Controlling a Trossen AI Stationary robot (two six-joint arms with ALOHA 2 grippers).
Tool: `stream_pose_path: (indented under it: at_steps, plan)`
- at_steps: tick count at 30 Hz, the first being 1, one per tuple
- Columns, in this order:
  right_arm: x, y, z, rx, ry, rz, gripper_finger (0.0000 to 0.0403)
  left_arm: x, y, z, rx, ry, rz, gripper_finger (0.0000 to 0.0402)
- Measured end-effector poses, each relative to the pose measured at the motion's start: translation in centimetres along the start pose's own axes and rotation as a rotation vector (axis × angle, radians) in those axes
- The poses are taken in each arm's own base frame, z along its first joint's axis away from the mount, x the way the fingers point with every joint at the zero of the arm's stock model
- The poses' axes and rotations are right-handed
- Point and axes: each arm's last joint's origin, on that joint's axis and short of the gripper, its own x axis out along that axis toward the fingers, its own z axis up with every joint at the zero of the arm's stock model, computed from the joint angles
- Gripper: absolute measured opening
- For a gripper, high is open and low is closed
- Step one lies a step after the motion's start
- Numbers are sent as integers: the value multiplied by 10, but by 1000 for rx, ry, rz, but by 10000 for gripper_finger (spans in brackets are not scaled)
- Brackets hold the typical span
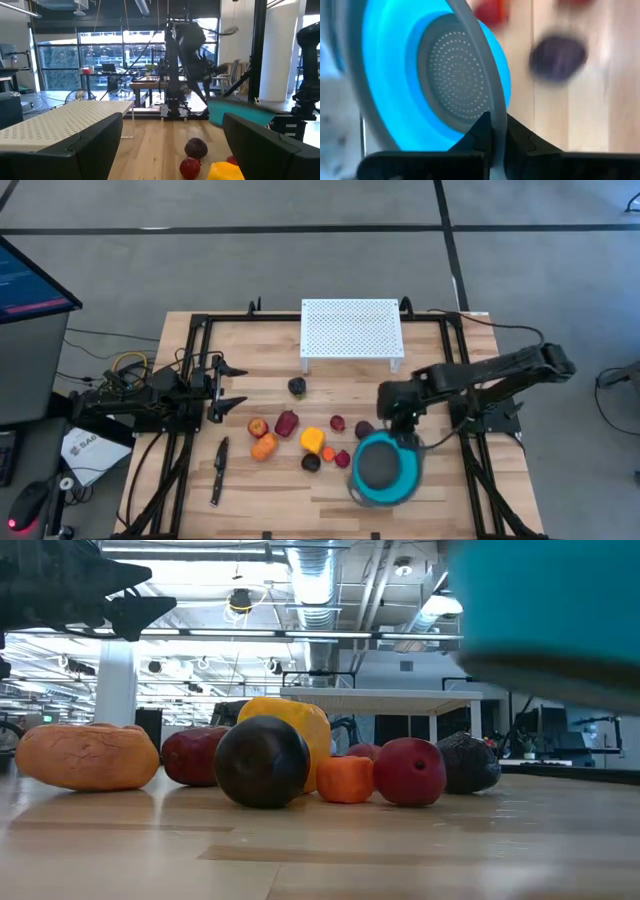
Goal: Pick & Place Fruit
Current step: Put the blue strainer bowl on the shelf
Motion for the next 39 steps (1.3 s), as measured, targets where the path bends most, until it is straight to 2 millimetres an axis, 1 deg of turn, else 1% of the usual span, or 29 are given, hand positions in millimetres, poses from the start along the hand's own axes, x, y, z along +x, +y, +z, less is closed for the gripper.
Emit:
stream_pose_path:
  at_steps: [2, 4, 9, 13, 16, 19, 22, 25, 28, 31, 33, 35, 37, 39]
  plan:
    - [-8, -6, 6, 9, -163, 14, 28, 0, 0, 0, 0, 0, 0, 337]
    - [-15, -16, 15, 63, -338, -9, 31, 0, 0, 0, 0, -1, 0, 337]
    - [-41, -42, 54, 202, -755, -58, 11, 0, 0, 3, 0, -31, 0, 337]
    - [-69, -72, 76, 401, -923, -178, 23, 0, 0, 6, 0, -59, 0, 337]
    - [-88, -104, 85, 556, -951, -274, 32, 1, 0, 6, 0, -58, 0, 337]
    - [-99, -138, 90, 680, -912, -341, 24, 2, 0, 4, 0, -44, 0, 337]
    - [-106, -161, 98, 742, -884, -310, 12, 3, 0, 3, 0, -23, 0, 337]
    - [-104, -182, 103, 811, -837, -233, 18, 5, 0, 0, 0, -1, -1, 337]
    - [-106, -196, 107, 858, -816, -169, 43, 7, 0, -2, 0, 21, -2, 337]
    - [-105, -211, 103, 928, -763, -184, 58, 8, 0, -3, -22, 34, -1, 337]
    - [-101, -219, 100, 961, -734, -198, 59, 9, 0, -3, -34, 38, -1, 337]
    - [-102, -224, 98, 974, -738, -204, 57, 10, 0, -3, -36, 35, -1, 337]
    - [-107, -226, 97, 972, -758, -207, 55, 10, 0, -2, -36, 27, -1, 337]
    - [-107, -227, 97, 970, -759, -210, 55, 11, 0, -2, -36, 26, -1, 337]
